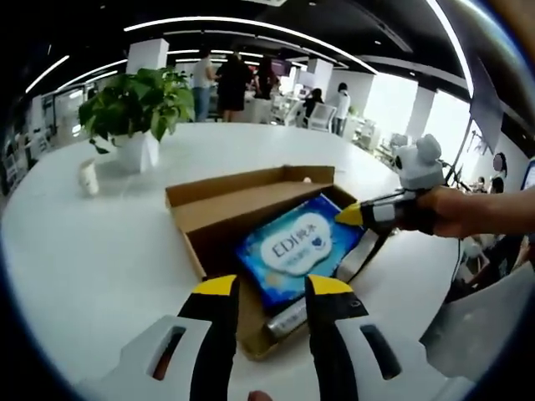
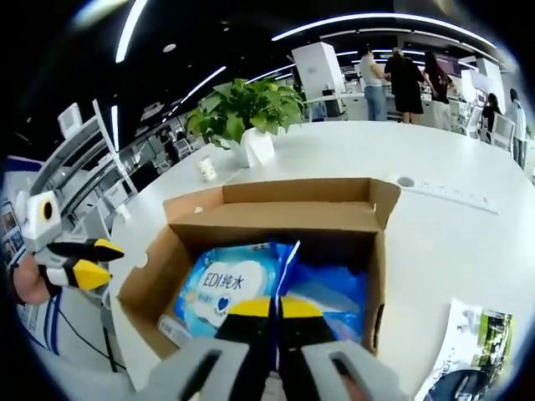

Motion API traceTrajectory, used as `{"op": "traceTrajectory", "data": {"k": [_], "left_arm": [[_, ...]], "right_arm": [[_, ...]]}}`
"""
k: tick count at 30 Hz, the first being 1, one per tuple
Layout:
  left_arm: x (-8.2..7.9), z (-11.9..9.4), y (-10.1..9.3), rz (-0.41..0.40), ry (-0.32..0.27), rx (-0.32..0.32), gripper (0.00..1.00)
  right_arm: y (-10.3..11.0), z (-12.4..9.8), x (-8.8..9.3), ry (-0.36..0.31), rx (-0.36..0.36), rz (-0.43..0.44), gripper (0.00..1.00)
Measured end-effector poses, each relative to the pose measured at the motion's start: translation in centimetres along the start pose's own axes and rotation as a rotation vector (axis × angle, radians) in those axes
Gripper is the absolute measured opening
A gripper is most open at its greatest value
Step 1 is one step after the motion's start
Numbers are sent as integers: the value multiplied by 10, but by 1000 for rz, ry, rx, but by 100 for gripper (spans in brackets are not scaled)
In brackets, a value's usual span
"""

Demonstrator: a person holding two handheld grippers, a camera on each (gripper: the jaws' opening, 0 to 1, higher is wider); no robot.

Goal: Operate the shoe box by opening the lid, removing the specified soft item, and placing it in the target area until the item is outside and the box remains undamaged.

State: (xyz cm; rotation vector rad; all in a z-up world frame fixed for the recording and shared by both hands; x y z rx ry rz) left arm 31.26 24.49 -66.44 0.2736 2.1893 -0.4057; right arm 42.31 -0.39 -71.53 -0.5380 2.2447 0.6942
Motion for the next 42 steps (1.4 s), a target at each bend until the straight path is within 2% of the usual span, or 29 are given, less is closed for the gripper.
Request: {"op": "traceTrajectory", "data": {"k": [14,24,35,40,42], "left_arm": [[-6,23,1,15,46,1,32],[0,42,6,22,127,-26,30],[2,63,3,23,215,-32,31],[-2,67,5,63,244,-74,28],[-3,68,4,49,239,-67,27]], "right_arm": [[1,-2,2,-1,-3,13,0],[0,-3,4,-1,-8,18,0],[-1,-5,7,5,-13,17,0],[-1,-5,8,6,-14,12,0],[-1,-5,8,6,-14,14,0]]}}
Point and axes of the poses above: the point that each gripper's makers call its tool centre point, and the gripper's own axes: z roughly forward along the fingers, y roughly to its left, x roughly out of its underside, the point moved 10 cm from there along -z, roughly backward along the fingers, and after that the axes turned 1 degree about z, right-handed, at the moved point
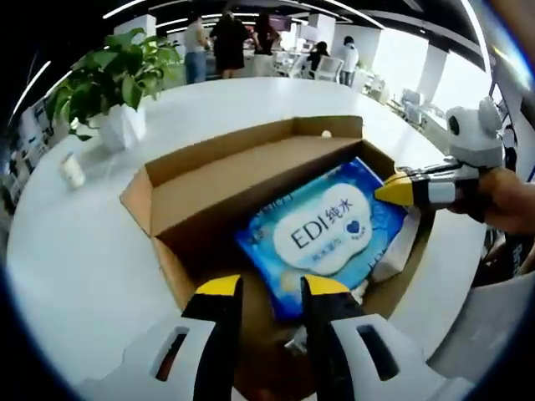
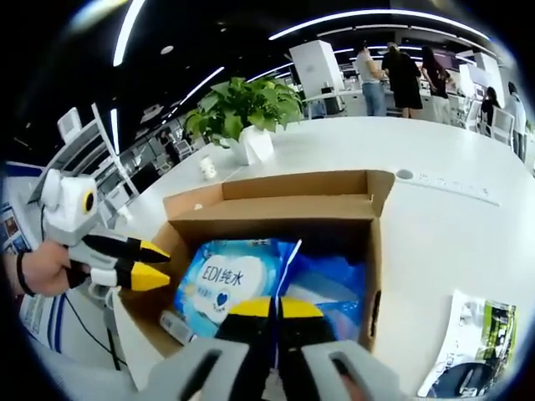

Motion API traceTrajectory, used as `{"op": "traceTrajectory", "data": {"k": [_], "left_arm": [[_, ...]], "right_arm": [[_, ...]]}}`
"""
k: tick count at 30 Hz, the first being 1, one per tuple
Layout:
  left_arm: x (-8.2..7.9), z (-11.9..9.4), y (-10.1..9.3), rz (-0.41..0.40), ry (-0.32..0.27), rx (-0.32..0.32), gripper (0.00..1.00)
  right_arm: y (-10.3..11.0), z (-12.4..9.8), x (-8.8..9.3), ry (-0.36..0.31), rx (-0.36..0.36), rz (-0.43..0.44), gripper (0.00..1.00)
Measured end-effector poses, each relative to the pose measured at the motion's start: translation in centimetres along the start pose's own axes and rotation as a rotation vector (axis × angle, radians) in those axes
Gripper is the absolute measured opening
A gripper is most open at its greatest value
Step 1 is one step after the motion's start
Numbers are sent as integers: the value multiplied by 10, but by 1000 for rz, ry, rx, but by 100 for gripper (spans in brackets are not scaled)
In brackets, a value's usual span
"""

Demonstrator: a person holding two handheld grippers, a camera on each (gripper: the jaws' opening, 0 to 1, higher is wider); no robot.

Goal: Operate the shoe box by opening the lid, removing the specified soft item, and placing it in the target area until the item is outside and the box remains undamaged.

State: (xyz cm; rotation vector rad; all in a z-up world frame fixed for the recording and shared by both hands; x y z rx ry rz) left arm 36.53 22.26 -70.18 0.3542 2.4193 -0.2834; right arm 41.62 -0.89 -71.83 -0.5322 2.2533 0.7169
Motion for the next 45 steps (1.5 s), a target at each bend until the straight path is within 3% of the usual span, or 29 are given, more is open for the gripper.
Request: {"op": "traceTrajectory", "data": {"k": [8,12,17,25,29,39,45], "left_arm": [[0,11,-8,-22,34,24,32],[4,16,-8,-23,68,2,30],[6,24,-9,-98,131,-19,32],[8,34,-11,-132,155,-46,33],[10,37,-10,-167,159,-30,30],[11,44,-11,-170,173,3,24],[12,47,-12,-160,168,12,21]], "right_arm": [[0,0,0,0,-5,3,0],[-1,0,0,1,-8,5,0],[-2,1,1,-2,-8,8,0],[-4,1,1,-3,-12,10,0],[-3,1,2,-2,-14,7,0],[-2,1,2,2,-14,4,0],[-4,1,0,18,-55,51,0]]}}
Point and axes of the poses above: the point that each gripper's makers call its tool centre point, and the gripper's own axes: z roughly forward along the fingers, y roughly to its left, x roughly out of its underside, the point moved 10 cm from there along -z, roughly backward along the fingers, and after that the axes turned 1 degree about z, right-handed, at the moved point
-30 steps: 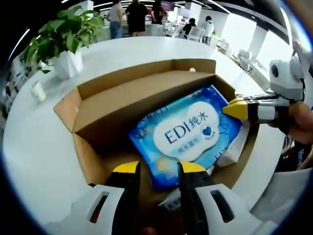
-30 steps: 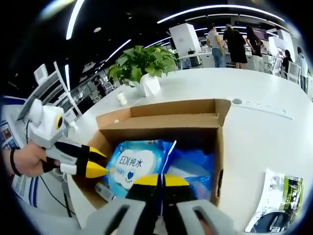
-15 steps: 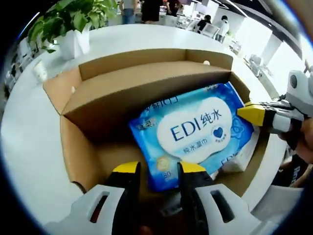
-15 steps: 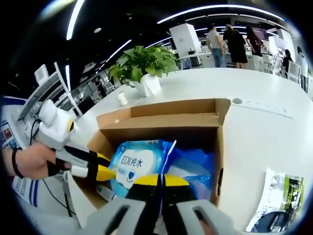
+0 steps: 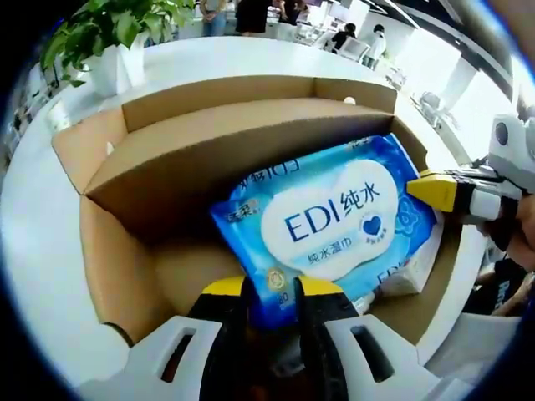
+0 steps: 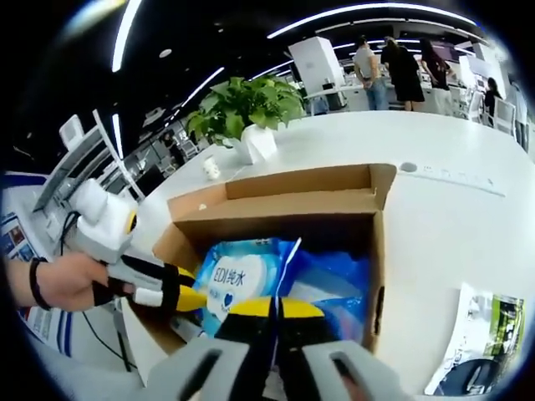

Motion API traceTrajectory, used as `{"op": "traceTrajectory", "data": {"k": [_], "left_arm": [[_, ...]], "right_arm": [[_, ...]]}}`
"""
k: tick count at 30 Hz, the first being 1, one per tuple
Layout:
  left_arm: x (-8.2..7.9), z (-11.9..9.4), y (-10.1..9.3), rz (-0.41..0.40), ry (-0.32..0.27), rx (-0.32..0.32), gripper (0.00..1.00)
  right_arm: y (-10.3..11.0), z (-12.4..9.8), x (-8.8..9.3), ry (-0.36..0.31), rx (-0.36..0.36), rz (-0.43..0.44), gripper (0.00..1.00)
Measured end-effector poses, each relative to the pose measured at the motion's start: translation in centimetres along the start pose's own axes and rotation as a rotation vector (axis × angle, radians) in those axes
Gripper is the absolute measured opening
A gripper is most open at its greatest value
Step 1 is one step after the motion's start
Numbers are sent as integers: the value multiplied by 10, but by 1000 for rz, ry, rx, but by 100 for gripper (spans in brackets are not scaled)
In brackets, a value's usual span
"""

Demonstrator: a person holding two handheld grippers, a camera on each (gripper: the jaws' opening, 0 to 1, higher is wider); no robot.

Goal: Operate the shoe box by opening the lid, removing the specified soft item, and placing it in the target area until the item is outside and the box remains undamaged.

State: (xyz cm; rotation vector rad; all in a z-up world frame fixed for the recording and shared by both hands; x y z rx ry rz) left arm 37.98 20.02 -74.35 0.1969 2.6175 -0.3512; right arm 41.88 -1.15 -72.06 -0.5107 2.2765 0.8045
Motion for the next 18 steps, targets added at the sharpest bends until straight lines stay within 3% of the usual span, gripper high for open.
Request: {"op": "traceTrajectory", "data": {"k": [5,8,11,18], "left_arm": [[1,-1,2,-1,-20,-6,15],[2,-3,2,3,-31,-20,9],[2,-6,5,1,-48,-26,3],[1,-14,8,-25,-96,-9,0]], "right_arm": [[2,2,1,24,-23,-11,2],[8,4,2,63,-23,-101,4],[8,5,1,48,-17,-101,0],[11,2,0,31,-1,-107,0]]}}
Point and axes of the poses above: the point that each gripper's makers call its tool centre point, and the gripper's own axes: z roughly forward along the fingers, y roughly to its left, x roughly out of its underside, the point moved 10 cm from there along -z, roughly backward along the fingers, and after that the axes turned 1 degree about z, right-handed, at the moved point
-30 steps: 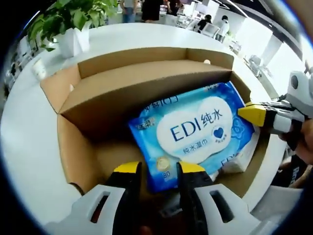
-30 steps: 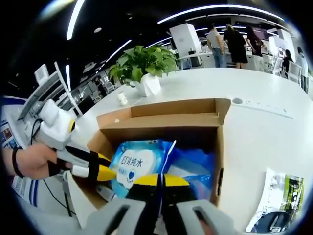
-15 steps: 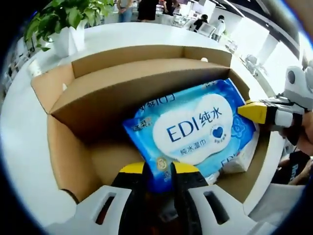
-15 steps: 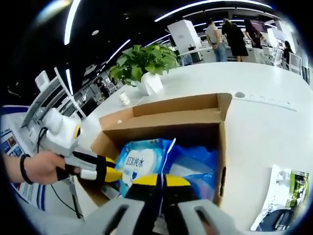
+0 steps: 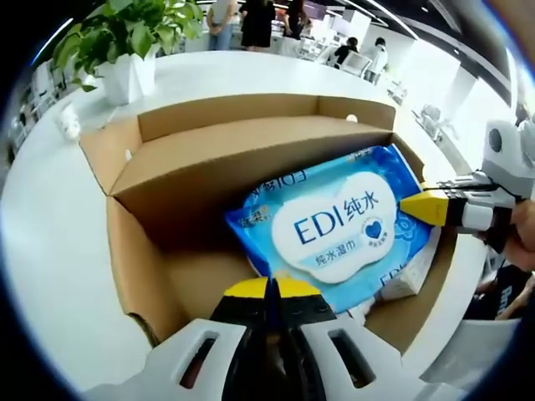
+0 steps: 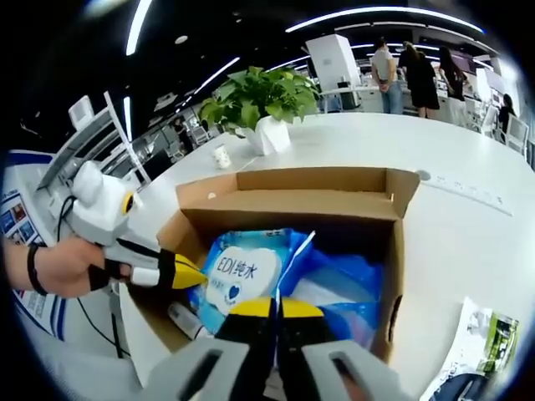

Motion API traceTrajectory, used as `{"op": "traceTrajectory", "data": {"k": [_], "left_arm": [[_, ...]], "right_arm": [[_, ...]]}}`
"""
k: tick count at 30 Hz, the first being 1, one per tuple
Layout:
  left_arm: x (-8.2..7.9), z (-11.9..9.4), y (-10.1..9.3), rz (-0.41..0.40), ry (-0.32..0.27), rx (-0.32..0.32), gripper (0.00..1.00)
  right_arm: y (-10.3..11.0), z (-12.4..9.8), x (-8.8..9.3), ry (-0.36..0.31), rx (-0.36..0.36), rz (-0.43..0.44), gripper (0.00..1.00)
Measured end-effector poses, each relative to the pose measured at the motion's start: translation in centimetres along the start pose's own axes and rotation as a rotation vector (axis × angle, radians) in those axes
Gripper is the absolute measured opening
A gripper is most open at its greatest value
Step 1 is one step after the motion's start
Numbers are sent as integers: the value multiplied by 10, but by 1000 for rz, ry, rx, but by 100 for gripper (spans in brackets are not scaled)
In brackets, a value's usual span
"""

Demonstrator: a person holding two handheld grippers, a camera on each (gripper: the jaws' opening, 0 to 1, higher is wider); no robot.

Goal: Operate the shoe box by opening the lid, removing the specified soft item, and placing it in the target area until the item is outside and the box remains undamaged.

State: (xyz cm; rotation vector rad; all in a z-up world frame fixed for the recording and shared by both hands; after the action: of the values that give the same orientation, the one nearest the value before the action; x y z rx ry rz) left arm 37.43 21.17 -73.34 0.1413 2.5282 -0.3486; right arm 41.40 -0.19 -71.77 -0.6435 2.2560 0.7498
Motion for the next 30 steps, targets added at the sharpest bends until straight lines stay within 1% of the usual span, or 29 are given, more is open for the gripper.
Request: {"op": "traceTrajectory", "data": {"k": [3,7,10,17,22,30], "left_arm": [[-1,-4,1,-1,-17,6,0],[-1,-10,2,-6,-37,4,0],[-4,-17,2,-8,-57,-5,0],[-7,-26,0,-11,-85,-7,0],[-11,-32,-5,-4,-101,-11,0],[-21,-36,-20,30,-123,3,0]], "right_arm": [[0,-2,0,-10,-6,12,0],[5,-6,-2,-46,-19,8,0],[7,-7,-3,-58,-21,10,0],[8,-10,-7,-79,-23,18,0],[8,-16,-9,-90,-22,18,0],[1,-33,-13,-114,-5,24,0]]}}
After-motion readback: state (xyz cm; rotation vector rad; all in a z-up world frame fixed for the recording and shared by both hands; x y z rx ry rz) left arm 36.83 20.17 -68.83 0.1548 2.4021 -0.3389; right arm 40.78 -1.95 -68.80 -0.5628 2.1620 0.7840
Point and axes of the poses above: the point that each gripper's makers call its tool centre point, and the gripper's own axes: z roughly forward along the fingers, y roughly to its left, x roughly out of its underside, the point moved 10 cm from there along -z, roughly backward along the fingers, and after that the axes turned 1 degree about z, right-handed, at the moved point
